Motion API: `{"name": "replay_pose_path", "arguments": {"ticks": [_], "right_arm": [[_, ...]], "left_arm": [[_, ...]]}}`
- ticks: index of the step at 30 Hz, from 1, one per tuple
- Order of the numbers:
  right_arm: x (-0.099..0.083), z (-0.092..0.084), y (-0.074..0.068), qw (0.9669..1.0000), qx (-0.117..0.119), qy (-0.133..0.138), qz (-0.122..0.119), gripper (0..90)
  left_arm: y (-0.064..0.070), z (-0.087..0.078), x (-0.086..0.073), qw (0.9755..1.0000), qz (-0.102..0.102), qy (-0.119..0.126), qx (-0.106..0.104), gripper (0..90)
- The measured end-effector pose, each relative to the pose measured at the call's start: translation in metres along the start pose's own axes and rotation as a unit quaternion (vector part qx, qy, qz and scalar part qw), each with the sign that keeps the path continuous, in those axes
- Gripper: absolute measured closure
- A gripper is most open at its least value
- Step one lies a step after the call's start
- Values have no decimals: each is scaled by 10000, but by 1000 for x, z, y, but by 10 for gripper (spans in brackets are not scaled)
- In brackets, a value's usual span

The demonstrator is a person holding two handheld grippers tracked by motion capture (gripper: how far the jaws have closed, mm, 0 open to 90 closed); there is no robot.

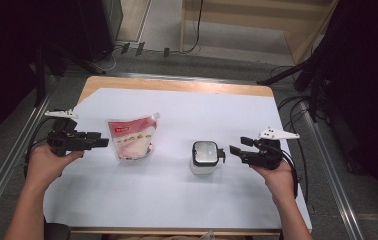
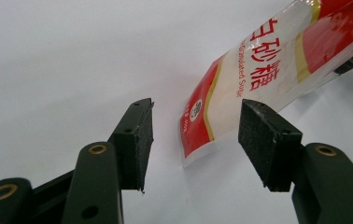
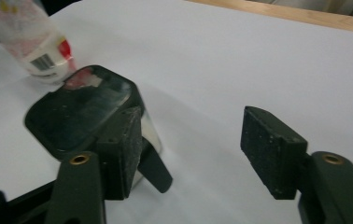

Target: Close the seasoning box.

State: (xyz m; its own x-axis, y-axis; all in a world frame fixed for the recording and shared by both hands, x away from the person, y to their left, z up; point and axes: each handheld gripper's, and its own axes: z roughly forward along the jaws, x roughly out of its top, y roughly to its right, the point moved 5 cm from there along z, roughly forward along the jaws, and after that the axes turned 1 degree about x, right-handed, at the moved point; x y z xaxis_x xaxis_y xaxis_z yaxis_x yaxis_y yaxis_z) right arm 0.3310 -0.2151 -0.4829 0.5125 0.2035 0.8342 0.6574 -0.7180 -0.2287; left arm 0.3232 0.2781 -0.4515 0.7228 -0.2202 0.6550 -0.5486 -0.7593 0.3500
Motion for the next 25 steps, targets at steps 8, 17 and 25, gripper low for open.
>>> {"name": "replay_pose_path", "arguments": {"ticks": [8, 17, 25], "right_arm": [[-12, 3, 15, 9994, -272, -220, -42, 330], [-17, 0, 26, 9989, -401, -241, 2, 293], [-19, 1, 29, 9987, -439, -255, 4, 293]], "left_arm": [[-1, 3, -1, 10000, -26, 18, 42, 448], [-4, 5, -4, 9999, 62, -22, 116, 454], [-7, 6, -5, 9999, 12, 7, 125, 445]]}}
